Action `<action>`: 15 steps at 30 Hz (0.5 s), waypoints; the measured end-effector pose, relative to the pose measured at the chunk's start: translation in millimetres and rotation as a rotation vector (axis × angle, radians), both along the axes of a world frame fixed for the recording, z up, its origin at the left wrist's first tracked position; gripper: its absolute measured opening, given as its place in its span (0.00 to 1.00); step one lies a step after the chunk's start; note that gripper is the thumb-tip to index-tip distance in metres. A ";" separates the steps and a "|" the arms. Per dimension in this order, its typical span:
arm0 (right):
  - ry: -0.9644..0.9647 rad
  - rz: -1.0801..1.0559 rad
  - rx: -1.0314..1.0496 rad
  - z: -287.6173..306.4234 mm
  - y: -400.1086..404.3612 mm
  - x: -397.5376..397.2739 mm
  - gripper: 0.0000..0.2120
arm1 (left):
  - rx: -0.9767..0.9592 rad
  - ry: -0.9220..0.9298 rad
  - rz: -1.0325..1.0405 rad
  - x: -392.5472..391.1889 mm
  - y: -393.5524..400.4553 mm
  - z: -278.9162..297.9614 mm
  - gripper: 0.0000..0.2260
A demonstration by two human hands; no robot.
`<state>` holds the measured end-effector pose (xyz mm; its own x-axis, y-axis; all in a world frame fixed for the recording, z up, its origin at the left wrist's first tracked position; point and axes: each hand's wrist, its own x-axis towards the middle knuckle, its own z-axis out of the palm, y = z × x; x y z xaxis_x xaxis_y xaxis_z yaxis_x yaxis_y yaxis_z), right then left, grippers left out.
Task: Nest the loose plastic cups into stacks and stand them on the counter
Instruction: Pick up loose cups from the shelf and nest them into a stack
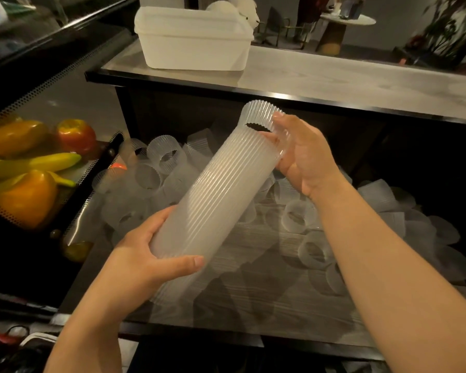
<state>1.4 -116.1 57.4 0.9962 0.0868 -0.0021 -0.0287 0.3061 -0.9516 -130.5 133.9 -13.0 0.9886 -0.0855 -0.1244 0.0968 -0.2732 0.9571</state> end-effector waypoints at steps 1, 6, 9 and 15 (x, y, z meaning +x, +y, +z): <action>-0.011 0.022 -0.005 0.6 0.1 -2.5 0.10 | -0.010 0.000 -0.007 -1.3 -0.3 1.9 0.38; -0.079 0.080 -0.092 2.8 1.7 -8.3 0.14 | -0.019 -0.004 -0.020 -4.8 0.2 6.0 0.37; -0.095 0.096 -0.106 2.9 2.0 -9.3 0.19 | -0.029 -0.008 -0.027 -5.0 1.4 7.3 0.36; -0.100 0.145 -0.304 3.9 11.2 -15.2 0.18 | -0.070 -0.009 0.000 -1.8 -0.4 8.7 0.36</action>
